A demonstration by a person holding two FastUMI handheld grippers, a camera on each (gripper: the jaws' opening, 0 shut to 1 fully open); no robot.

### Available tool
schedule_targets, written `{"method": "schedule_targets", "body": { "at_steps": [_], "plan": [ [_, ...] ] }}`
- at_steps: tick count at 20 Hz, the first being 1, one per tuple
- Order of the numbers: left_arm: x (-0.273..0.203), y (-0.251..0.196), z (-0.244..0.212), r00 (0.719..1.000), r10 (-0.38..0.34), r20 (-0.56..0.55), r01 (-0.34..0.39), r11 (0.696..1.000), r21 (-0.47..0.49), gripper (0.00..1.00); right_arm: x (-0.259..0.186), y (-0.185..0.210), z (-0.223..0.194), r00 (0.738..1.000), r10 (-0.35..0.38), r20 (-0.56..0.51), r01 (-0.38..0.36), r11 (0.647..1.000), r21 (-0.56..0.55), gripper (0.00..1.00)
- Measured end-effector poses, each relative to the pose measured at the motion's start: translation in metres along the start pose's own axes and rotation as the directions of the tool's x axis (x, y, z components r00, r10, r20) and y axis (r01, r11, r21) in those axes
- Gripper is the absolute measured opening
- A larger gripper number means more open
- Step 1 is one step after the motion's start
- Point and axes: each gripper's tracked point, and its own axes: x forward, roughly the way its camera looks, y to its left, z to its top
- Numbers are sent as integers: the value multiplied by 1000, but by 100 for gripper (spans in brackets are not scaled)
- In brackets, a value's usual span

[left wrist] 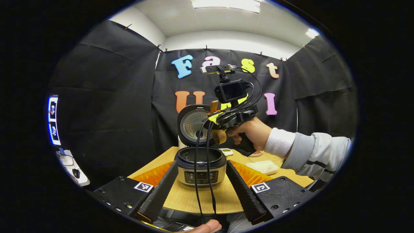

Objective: Close the left gripper, press the button to open the rice cooker; take a wooden spoon from the chopstick holder with the right hand, scoop a spoonful of rice and pour it into the rice cooker, then put the wooden spoon back into the chopstick holder.

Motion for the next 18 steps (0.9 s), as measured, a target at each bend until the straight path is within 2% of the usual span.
{"method": "schedule_targets", "body": {
  "at_steps": [9,18],
  "plan": [
    [1,-4,4,1000,-13,14,13,1000,-8,94,-12,-97,-29,994,-106,-41,109,991,76,11],
    [0,-1,4,1000,7,1,-7,1000,-6,95,-30,-208,-81,966,-223,-132,242,959,148,11]
  ]
}}
